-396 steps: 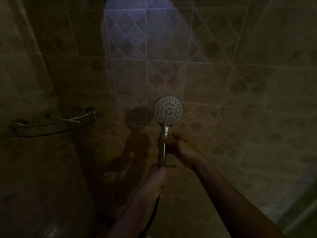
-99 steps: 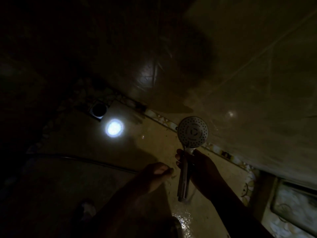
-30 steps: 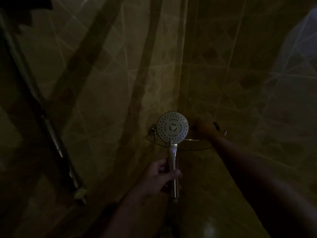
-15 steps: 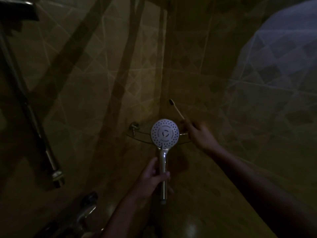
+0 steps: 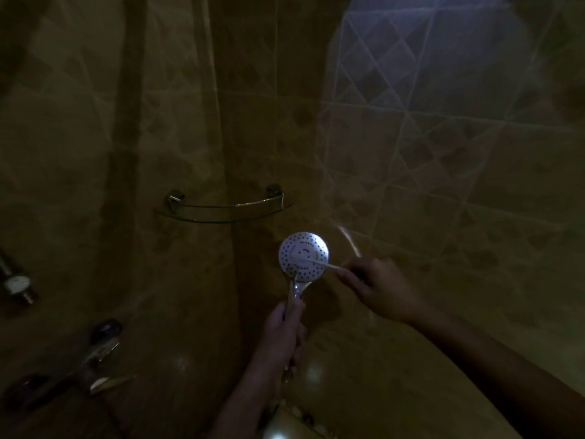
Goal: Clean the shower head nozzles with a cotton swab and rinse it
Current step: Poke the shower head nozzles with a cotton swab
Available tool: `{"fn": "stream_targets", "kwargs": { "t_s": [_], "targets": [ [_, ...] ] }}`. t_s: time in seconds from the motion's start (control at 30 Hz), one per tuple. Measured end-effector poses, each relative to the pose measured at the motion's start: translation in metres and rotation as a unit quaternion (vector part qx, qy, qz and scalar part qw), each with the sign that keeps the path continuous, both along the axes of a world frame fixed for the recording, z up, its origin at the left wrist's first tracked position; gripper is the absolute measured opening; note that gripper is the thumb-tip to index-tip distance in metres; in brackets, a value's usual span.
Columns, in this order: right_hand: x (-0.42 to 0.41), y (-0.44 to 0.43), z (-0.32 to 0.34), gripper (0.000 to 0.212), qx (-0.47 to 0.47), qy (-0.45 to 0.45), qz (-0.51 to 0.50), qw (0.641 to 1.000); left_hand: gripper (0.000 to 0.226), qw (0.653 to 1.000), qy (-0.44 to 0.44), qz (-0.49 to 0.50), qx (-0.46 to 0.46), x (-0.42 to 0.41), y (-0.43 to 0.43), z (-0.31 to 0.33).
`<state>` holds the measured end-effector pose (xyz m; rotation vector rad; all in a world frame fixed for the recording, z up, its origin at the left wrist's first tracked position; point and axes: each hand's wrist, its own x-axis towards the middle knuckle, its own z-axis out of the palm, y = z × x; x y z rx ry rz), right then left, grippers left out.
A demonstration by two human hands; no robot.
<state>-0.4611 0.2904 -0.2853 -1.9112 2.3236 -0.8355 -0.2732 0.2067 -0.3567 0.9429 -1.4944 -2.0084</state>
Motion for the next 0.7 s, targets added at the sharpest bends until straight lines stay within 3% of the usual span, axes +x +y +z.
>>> {"fn": "stream_targets", "kwargs": {
  "t_s": [0.23, 0.33, 0.4, 0.47, 0.6, 0.7],
  "targets": [
    [0.002, 0.013, -0.019, 0.02, -0.033, 0.047, 0.059, 0.997, 0.03, 0.998, -0.014, -0.005, -0.054, 0.007, 0.02, -0.015],
    [0.008, 0.014, -0.019, 0.016, 0.0, 0.047, 0.08, 0.996, 0.033, 0.996, -0.03, -0.002, -0.084, 0.011, 0.024, -0.02],
    [0.011, 0.013, -0.017, 0.024, 0.012, 0.05, 0.084, 0.995, 0.031, 0.995, -0.042, -0.005, -0.092, 0.015, 0.026, -0.024],
    [0.01, 0.009, -0.016, 0.036, -0.002, 0.06, 0.055, 0.997, 0.03, 0.992, -0.061, -0.001, -0.113, 0.018, 0.026, -0.027],
    [-0.001, 0.0, -0.011, 0.028, -0.036, 0.055, -0.072, 0.995, 0.036, 0.992, -0.063, 0.004, -0.108, 0.025, 0.028, -0.029],
    [0.005, 0.008, -0.01, 0.028, -0.014, 0.027, 0.03, 0.999, 0.03, 0.996, -0.057, -0.006, -0.063, 0.03, 0.029, -0.025]
  ]
}}
